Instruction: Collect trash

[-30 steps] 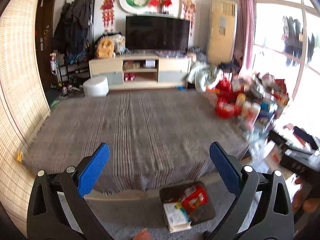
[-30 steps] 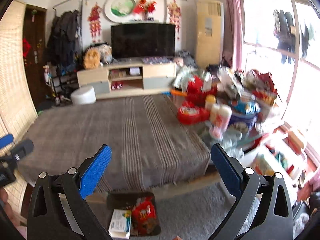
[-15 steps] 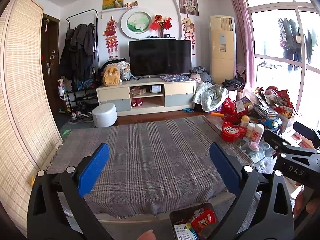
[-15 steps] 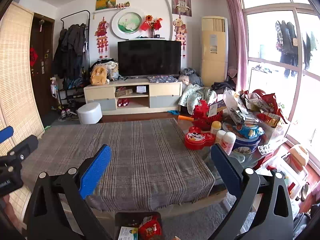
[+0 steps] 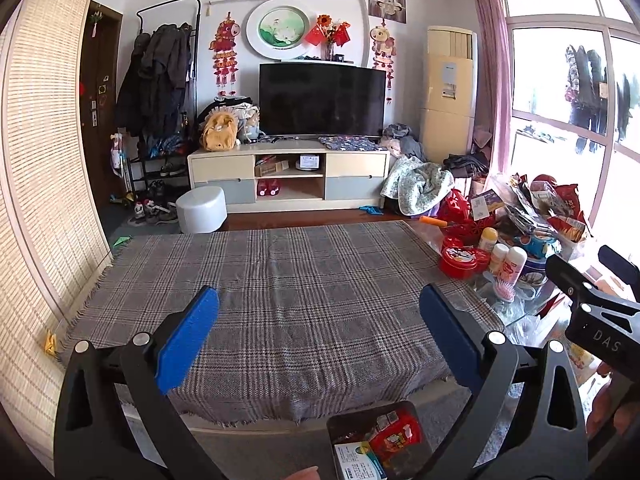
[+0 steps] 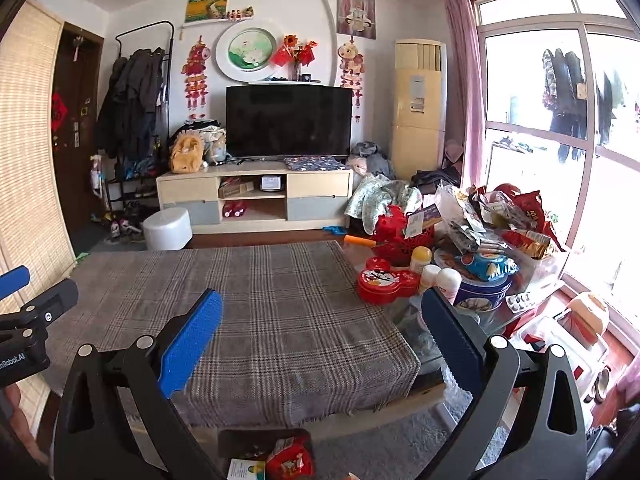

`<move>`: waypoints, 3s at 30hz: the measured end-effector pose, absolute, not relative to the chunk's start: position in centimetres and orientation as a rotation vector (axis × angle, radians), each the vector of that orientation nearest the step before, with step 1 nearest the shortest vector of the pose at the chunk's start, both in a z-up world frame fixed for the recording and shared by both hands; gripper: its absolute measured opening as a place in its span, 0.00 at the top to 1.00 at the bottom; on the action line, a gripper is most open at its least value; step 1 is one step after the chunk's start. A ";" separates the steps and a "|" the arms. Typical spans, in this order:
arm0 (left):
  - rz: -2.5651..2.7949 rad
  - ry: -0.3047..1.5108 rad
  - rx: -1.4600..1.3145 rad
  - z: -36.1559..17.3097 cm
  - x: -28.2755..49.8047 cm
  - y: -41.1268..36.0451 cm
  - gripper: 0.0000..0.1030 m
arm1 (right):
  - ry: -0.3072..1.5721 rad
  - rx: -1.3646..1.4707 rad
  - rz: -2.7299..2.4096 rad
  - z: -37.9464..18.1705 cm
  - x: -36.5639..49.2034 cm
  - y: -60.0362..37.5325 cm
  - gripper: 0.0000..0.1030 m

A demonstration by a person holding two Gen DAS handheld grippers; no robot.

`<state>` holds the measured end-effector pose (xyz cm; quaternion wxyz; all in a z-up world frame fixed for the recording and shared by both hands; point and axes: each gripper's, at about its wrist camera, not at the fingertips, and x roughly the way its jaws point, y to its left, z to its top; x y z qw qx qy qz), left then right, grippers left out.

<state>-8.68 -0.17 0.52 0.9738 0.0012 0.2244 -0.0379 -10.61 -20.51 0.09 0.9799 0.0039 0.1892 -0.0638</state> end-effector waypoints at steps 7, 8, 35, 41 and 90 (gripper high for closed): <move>-0.065 0.447 -0.004 0.7 -9.0 0.4 0.08 | 0.387 0.024 -0.085 0.1 -10.7 -20.3 0.03; -0.064 0.446 -0.006 0.7 -9.0 0.6 0.08 | 0.389 0.027 -0.081 0.1 -10.7 -20.3 0.03; -0.063 0.440 -0.016 1.1 -9.4 0.5 0.08 | 0.387 0.046 -0.050 0.2 -10.8 -20.5 0.03; -0.066 0.442 -0.019 1.1 -9.4 0.2 0.08 | 0.387 0.049 -0.049 0.1 -10.8 -20.3 0.03; -0.062 0.448 -0.022 1.3 -9.0 -1.0 0.07 | 0.390 0.059 -0.032 0.1 -11.4 -19.4 0.03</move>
